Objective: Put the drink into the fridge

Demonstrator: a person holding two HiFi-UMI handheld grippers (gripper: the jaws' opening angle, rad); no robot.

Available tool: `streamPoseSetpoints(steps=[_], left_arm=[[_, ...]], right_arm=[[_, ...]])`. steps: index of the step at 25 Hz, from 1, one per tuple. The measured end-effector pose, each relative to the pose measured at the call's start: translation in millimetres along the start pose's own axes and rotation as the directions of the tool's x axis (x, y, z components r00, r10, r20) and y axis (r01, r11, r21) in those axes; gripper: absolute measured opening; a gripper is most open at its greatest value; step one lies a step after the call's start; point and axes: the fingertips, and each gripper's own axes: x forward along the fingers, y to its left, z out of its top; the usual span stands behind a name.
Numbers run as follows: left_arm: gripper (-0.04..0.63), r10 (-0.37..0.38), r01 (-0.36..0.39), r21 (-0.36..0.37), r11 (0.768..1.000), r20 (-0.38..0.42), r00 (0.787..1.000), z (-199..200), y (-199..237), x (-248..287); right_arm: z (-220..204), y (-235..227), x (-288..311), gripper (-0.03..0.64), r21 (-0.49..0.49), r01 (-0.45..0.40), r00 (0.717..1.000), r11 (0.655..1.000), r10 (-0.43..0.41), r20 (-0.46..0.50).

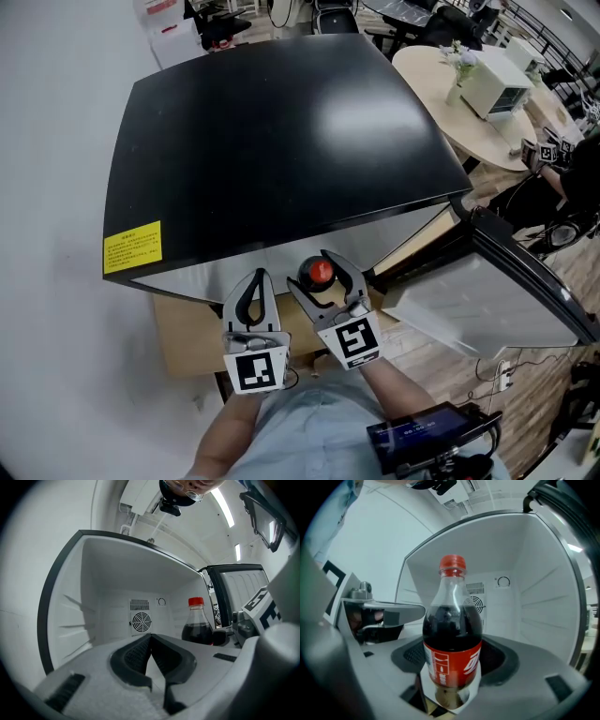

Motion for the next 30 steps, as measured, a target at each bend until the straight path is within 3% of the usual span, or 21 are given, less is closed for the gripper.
streamPoseSetpoints(steps=[30], left_arm=[[0.009,0.027,-0.026,0.032,0.999,-0.029,0.999,-6,-9,57]], right_arm=[[-34,-100,59,0.31,0.015,0.08,0.997,0.997,-0.08,-0.008]])
